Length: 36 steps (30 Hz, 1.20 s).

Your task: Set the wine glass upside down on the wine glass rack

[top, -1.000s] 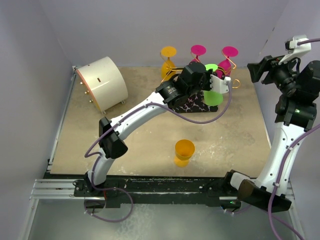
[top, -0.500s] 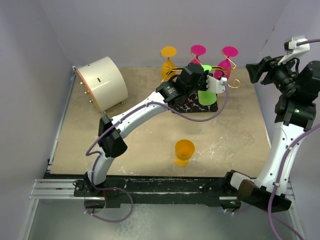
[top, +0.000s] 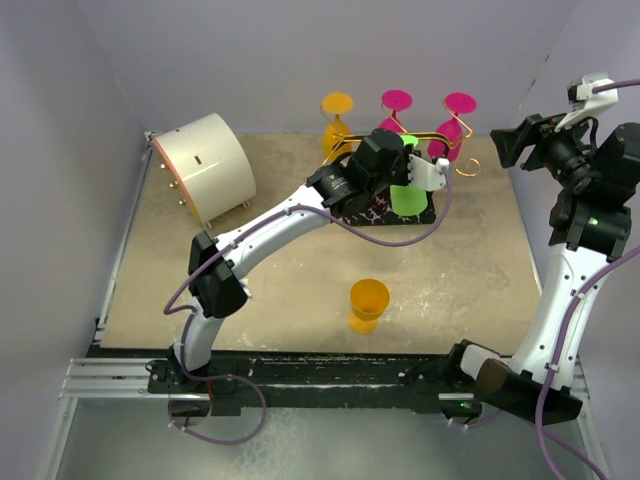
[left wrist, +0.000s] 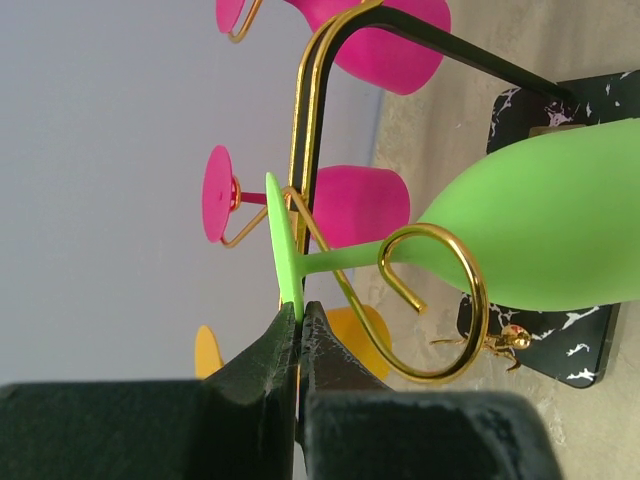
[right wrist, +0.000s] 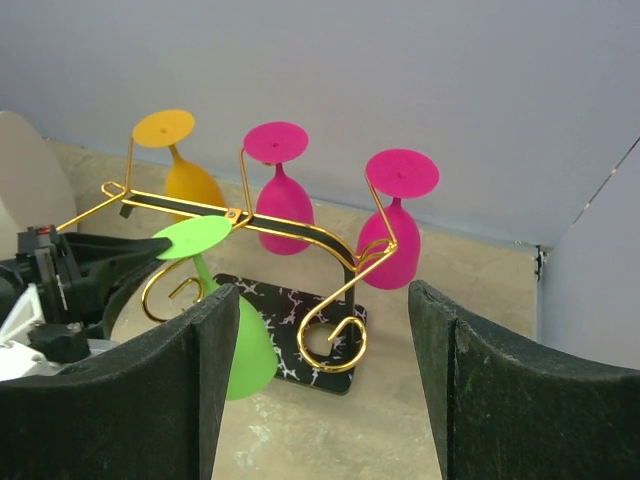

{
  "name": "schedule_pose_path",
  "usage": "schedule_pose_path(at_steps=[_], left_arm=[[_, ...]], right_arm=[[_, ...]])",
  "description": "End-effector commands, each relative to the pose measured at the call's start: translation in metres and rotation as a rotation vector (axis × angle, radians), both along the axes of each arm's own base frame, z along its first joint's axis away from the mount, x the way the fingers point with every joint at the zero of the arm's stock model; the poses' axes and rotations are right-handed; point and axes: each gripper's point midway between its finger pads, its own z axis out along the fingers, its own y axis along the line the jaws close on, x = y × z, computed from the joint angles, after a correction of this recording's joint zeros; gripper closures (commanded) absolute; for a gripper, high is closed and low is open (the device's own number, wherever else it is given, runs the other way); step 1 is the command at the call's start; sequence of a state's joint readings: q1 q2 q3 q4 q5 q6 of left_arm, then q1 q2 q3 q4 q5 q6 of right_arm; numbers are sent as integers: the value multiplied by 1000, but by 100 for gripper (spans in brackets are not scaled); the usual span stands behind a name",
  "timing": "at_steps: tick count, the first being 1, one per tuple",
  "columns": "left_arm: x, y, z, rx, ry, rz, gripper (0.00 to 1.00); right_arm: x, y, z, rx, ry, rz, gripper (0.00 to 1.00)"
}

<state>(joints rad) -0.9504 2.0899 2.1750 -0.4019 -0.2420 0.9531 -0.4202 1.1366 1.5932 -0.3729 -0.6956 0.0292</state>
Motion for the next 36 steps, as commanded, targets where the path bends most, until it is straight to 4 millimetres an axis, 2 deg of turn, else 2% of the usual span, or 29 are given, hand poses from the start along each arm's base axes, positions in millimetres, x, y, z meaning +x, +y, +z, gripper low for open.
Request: schedule_pose_path(at_steps=[1, 9, 36], left_arm=[[-13, 16, 55, -108, -58, 9, 100], [-20, 21, 49, -88, -47, 4, 100], [-46, 19, 35, -33, -25, -29, 100]], right_arm=[[-7, 5, 15, -9, -58, 16, 29], [-6, 5, 15, -7, -57, 20, 29], [-6, 4, 9, 1, -51, 29, 28]])
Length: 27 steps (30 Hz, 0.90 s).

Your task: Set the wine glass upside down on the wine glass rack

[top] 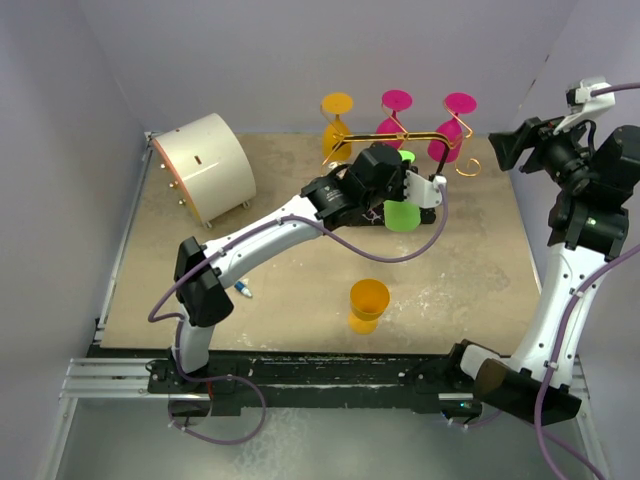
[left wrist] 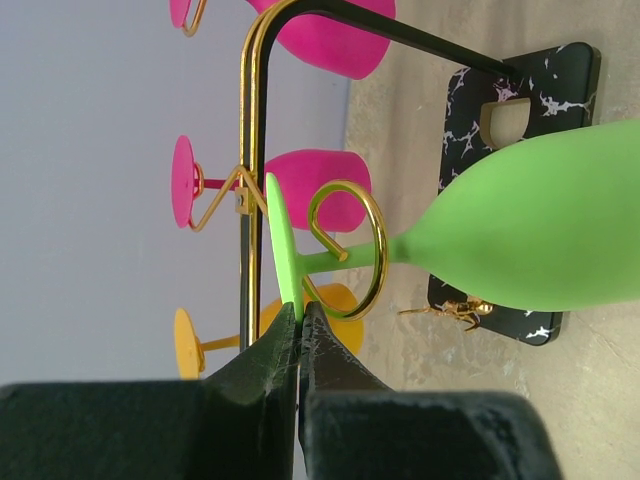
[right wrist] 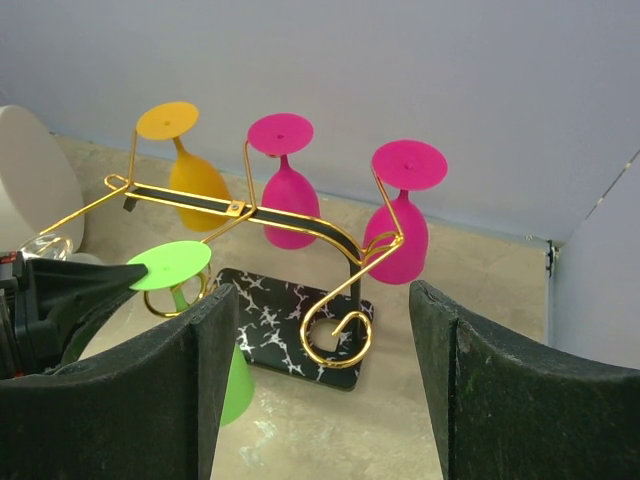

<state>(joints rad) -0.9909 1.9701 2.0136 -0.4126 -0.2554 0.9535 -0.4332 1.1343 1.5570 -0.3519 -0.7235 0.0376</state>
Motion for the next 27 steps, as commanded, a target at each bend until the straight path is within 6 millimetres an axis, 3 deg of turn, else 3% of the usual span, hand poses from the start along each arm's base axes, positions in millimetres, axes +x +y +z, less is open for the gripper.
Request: schedule_pose_path(at_steps=[1, 14, 27], left_arm=[[-14, 8, 41, -76, -48, -3, 100], [-19, 9, 37, -60, -44, -15, 100], [-27, -4, 28, -63, -7, -62, 100]], right_arm=[[-8, 5, 18, -13, -65, 14, 28], [-9, 5, 17, -5, -65, 18, 28], [-11, 7, 17, -1, -67, 27, 28]])
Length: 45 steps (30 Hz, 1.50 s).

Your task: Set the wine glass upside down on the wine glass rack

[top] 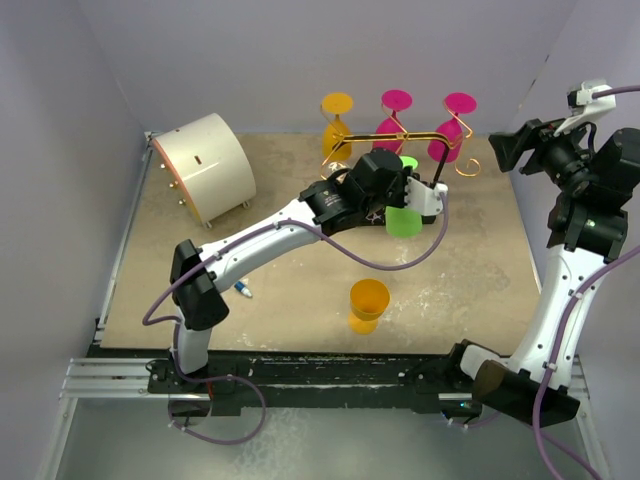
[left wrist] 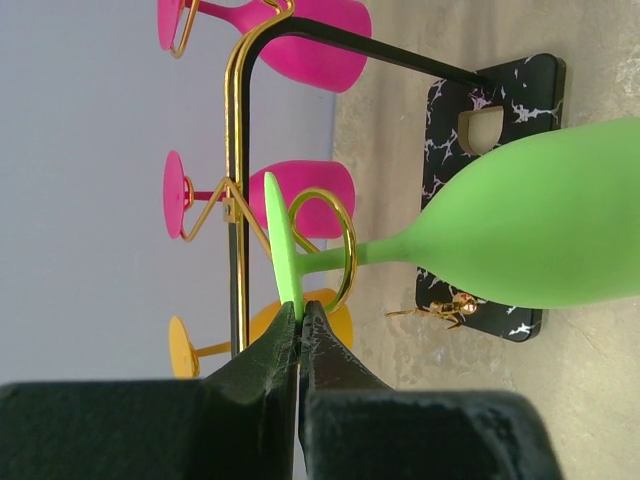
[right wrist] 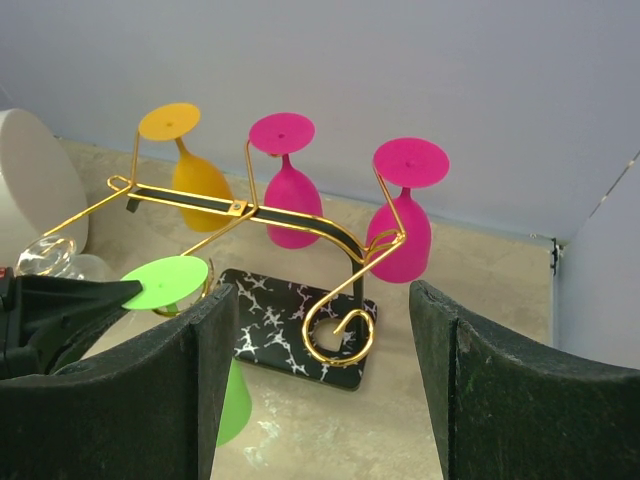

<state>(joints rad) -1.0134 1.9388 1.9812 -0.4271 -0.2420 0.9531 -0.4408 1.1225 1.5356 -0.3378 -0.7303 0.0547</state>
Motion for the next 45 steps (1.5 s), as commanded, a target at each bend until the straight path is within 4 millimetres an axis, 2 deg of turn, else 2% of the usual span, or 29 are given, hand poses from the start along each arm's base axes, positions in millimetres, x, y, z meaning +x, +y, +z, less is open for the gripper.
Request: schedule_pose_path(at_steps=[1, 12, 21, 29, 45], left_arm=[[-10, -2, 29, -74, -18, -28, 100], [-3, -16, 8, -52, 5, -30, 100], [-5, -21, 3, -62, 31, -41, 96], [-12, -22, 6, -78, 54, -55, 85], [-27, -25, 15, -128, 122, -94, 74]], right_arm=[[-9, 7, 19, -16, -67, 28, 28], [-9, 7, 17, -16, -66, 28, 28], [-8, 7, 15, -14, -62, 29, 27], [-7, 6, 14, -12, -61, 31, 27], [-7, 5, 10, -11, -58, 29, 27]])
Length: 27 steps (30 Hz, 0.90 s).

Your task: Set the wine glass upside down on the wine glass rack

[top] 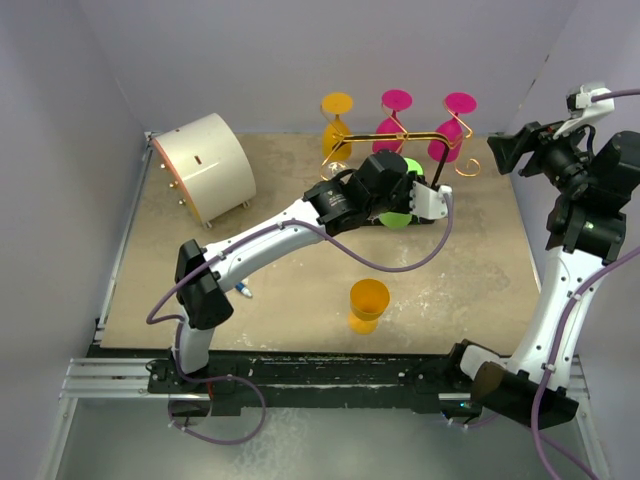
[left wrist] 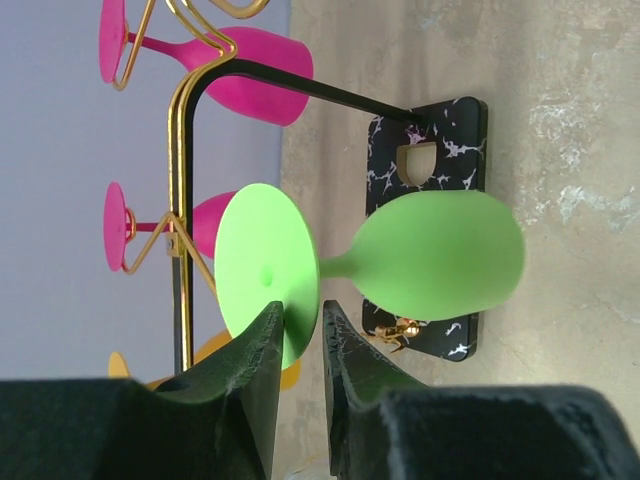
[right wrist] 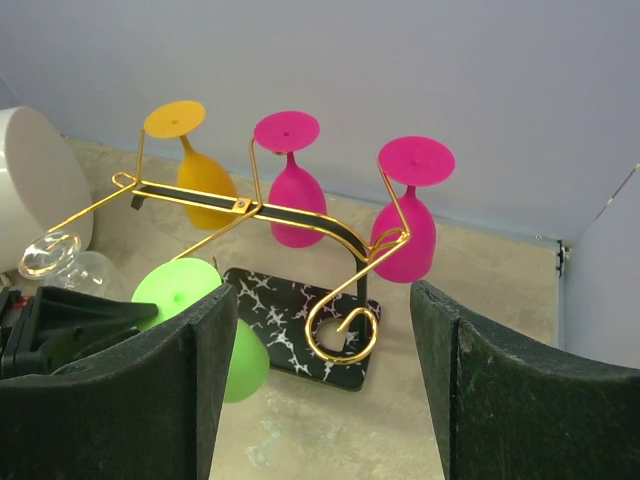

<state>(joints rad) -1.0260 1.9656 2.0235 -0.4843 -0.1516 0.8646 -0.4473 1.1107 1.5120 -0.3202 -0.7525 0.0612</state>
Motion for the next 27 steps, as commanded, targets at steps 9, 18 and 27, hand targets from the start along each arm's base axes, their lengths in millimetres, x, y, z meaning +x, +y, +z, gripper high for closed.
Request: schedule_pose_path(at_steps=[9, 18, 27], left_arm=[[-25, -8, 31, -114, 85, -70, 57], [-59, 5, 47, -158, 180, -157, 27], [-96, 32, 39, -145, 345, -240, 19]], right_arm=[[-5, 1, 13, -20, -55, 5, 27], [-5, -2, 13, -30, -56, -10, 27], [-8, 0, 11, -90, -44, 14, 27]])
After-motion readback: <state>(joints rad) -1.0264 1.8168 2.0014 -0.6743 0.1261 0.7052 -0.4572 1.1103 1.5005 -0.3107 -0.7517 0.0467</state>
